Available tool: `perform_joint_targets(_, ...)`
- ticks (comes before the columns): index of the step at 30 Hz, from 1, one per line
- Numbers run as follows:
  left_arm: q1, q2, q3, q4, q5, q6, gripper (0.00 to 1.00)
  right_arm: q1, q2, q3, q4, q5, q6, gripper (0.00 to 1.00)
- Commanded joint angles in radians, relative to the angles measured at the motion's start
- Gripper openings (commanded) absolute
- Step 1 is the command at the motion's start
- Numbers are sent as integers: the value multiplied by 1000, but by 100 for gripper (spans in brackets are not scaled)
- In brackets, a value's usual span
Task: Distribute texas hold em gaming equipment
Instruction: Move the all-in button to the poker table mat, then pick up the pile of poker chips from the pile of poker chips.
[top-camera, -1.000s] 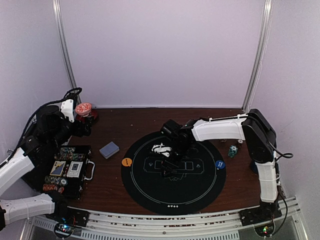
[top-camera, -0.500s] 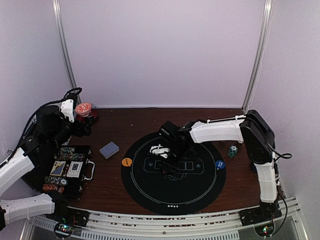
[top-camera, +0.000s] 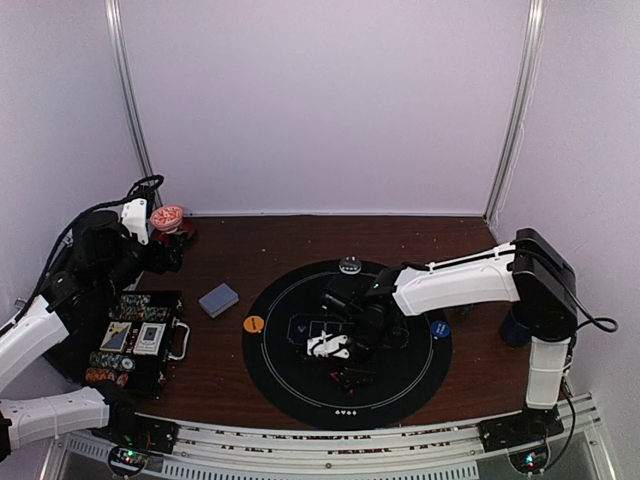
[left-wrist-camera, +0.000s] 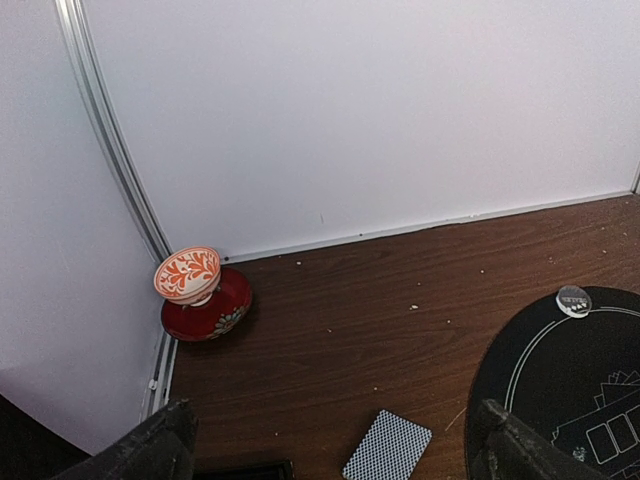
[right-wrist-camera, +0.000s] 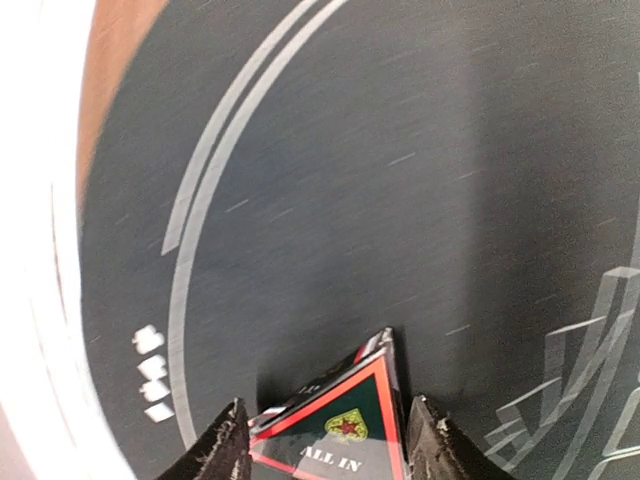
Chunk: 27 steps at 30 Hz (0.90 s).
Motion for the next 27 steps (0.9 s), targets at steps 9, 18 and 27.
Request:
perform_joint_targets(9, 3, 1, 21, 45, -2, 4, 98, -9, -210, 30, -59, 64, 14, 88)
perform_joint_targets(18, 4, 7, 21, 45, 3, 3, 98, -124, -341, -9, 196, 424, 115, 100)
perform_joint_targets(27, 5, 0, 21, 45, 11, 2, 98, -418, -370, -33, 264, 552, 307, 100)
